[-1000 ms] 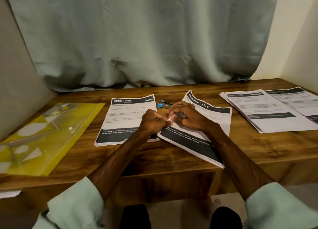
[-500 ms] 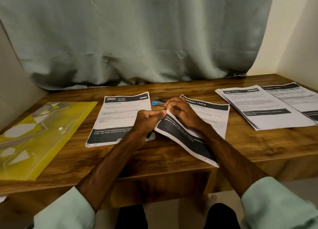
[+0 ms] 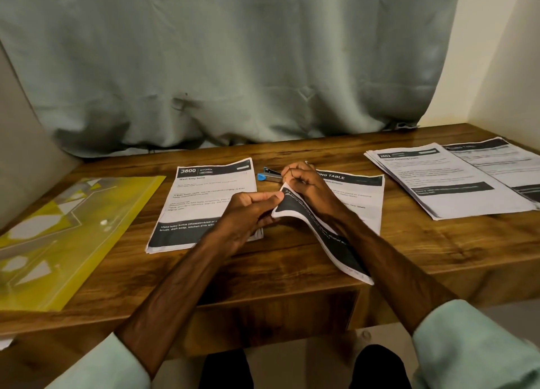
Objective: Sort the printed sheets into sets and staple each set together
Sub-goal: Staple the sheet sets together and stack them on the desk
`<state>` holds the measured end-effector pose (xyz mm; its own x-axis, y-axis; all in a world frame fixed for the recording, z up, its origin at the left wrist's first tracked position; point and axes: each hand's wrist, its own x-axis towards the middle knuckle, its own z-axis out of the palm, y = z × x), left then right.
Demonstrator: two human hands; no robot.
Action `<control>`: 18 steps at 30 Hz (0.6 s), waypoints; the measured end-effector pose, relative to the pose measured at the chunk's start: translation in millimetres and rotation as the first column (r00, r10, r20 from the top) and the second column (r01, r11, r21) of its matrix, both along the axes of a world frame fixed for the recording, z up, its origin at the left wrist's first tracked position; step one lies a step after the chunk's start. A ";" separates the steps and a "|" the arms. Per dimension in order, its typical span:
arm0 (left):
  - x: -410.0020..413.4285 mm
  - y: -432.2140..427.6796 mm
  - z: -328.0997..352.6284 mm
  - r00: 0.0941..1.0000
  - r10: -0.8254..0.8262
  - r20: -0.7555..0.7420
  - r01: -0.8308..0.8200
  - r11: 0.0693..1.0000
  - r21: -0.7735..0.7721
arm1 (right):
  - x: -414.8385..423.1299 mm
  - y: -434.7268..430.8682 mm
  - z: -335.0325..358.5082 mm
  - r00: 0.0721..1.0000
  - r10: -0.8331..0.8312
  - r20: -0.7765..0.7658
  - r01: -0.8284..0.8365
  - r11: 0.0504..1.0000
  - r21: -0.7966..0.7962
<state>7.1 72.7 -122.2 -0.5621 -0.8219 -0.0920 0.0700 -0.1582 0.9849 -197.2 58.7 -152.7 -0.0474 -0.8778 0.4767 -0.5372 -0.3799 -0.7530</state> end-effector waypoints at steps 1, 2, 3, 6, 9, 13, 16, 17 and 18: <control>1.1 0.0 1.0 1.000 -0.011 -0.011 0.011 1.000 -0.004 | -0.4 0.3 0.2 1.000 0.003 0.008 -0.003 1.000 -0.002; 2.2 0.6 2.2 1.000 -0.021 -0.022 0.021 1.000 -0.006 | -0.7 0.9 0.6 1.000 0.005 0.021 -0.005 1.000 -0.001; 3.3 1.5 3.3 0.999 -0.027 -0.032 0.027 1.000 -0.008 | -1.0 1.4 0.8 0.999 0.008 0.037 -0.008 1.000 -0.002; 5.6 2.7 4.4 0.997 -0.051 -0.053 0.050 0.999 -0.021 | -1.8 2.0 1.2 0.997 0.014 0.071 -0.013 1.000 -0.004; 7.5 4.5 6.6 0.993 -0.095 -0.077 0.093 0.995 -0.027 | -2.3 1.3 0.9 0.996 0.030 0.085 -0.030 1.000 -0.003; 12.6 6.1 9.0 0.979 -0.164 -0.124 0.163 0.986 -0.017 | -5.0 0.6 1.0 0.996 0.042 0.075 -0.041 0.999 -0.013; 17.6 8.1 12.0 0.959 -0.180 -0.220 0.189 0.982 0.020 | -7.0 1.2 -0.2 0.995 0.035 0.090 -0.037 0.999 0.021; 19.6 8.1 13.1 0.957 -0.171 -0.234 0.179 0.984 0.015 | -7.8 2.3 -0.9 0.994 0.032 0.102 -0.035 0.999 0.024; 22.1 6.1 13.0 0.965 -0.150 -0.213 0.150 0.989 -0.016 | -8.5 3.2 -1.6 0.993 0.029 0.113 -0.031 0.999 0.022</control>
<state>29.2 78.8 -109.2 -0.6853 -0.7270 0.0430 0.2539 -0.1831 0.9497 -205.7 61.9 -154.3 -0.0730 -0.8906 0.4489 -0.4369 -0.3761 -0.8171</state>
